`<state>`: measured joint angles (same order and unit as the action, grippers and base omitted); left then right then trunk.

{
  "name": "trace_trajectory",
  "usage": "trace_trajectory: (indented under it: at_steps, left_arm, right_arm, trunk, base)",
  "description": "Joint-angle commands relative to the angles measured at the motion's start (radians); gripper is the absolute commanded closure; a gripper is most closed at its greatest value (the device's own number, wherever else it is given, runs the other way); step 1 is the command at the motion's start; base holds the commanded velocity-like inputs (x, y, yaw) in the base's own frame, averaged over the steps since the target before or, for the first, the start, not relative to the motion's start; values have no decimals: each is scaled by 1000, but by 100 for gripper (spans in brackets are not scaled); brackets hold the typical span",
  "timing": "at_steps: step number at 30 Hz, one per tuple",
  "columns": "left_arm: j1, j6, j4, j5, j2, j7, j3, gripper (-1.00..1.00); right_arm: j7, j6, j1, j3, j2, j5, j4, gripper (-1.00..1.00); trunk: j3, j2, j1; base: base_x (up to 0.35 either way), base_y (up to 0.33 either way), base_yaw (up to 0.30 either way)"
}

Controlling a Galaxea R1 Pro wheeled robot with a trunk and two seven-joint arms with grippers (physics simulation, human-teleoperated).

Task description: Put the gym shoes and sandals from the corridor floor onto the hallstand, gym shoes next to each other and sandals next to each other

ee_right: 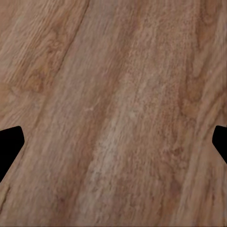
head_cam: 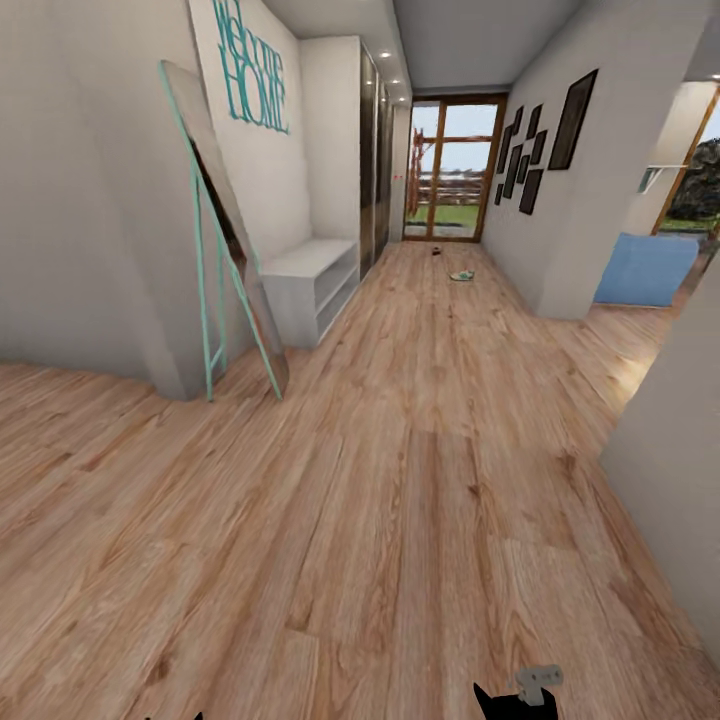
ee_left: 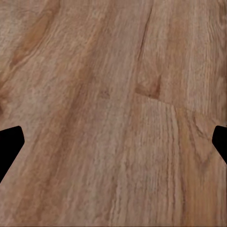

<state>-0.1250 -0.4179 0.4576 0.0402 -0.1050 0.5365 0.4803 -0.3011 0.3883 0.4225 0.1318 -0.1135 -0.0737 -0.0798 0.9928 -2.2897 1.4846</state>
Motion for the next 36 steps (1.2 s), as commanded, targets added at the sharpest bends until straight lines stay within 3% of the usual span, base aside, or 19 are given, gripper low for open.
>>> trace_trajectory:
  at_steps: [1, 25, 36]
  left_arm:
    - [-1, -2, -1, 4, 1, 8, 8, -100]
    - [-1, -2, -2, 4, 1, 7, 8, -100]
    - [-1, -2, -2, 4, 1, 7, 8, -100]
  right_arm:
    - [-4, 3, 1, 9, 0, -8, 1, -100]
    - [-3, 3, 1, 8, 0, -8, 2, -100]
    - [-3, 3, 1, 8, 1, -8, 2, -100]
  trunk:
    - [1, 0, 0]
    - [1, 0, 0]
    - [1, 0, 0]
  base:
    - [338, 0, -291]
    - [338, 0, -290]
    - [338, 0, -24]
